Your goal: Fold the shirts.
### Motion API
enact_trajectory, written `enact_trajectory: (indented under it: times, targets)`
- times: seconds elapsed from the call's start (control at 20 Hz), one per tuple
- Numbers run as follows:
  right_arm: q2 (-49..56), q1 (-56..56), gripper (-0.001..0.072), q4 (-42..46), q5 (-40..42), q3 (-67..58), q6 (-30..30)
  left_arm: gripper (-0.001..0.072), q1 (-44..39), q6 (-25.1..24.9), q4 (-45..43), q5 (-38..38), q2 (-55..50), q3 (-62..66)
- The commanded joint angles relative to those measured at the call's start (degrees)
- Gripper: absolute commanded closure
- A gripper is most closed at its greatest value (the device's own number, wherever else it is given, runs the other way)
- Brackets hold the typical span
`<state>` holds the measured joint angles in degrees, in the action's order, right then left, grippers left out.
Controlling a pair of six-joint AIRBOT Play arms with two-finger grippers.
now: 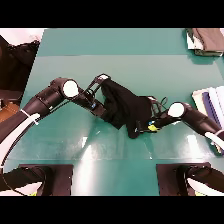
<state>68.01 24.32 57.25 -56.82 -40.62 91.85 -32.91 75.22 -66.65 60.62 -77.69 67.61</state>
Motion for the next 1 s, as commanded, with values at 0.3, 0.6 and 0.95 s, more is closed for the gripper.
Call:
enact_trajectory:
  times: [0.3,0.6,0.95]
  targets:
    - [-3.50,1.60,0.0686,4.55,1.07,-8.04,-2.36,0.0686,-0.02,4.04,-15.15,9.42,1.40,5.35]
    - [-23.06,-13.09,0.0686,7.32,-10.43,-22.08,-2.32,0.0686,-0.02,7.32,-26.40,13.92,16.98,15.47]
    - [-37.40,-41.22,0.0686,7.34,-29.24,-39.60,-2.36,0.0686,-0.02,10.60,-26.69,30.05,33.55,31.61]
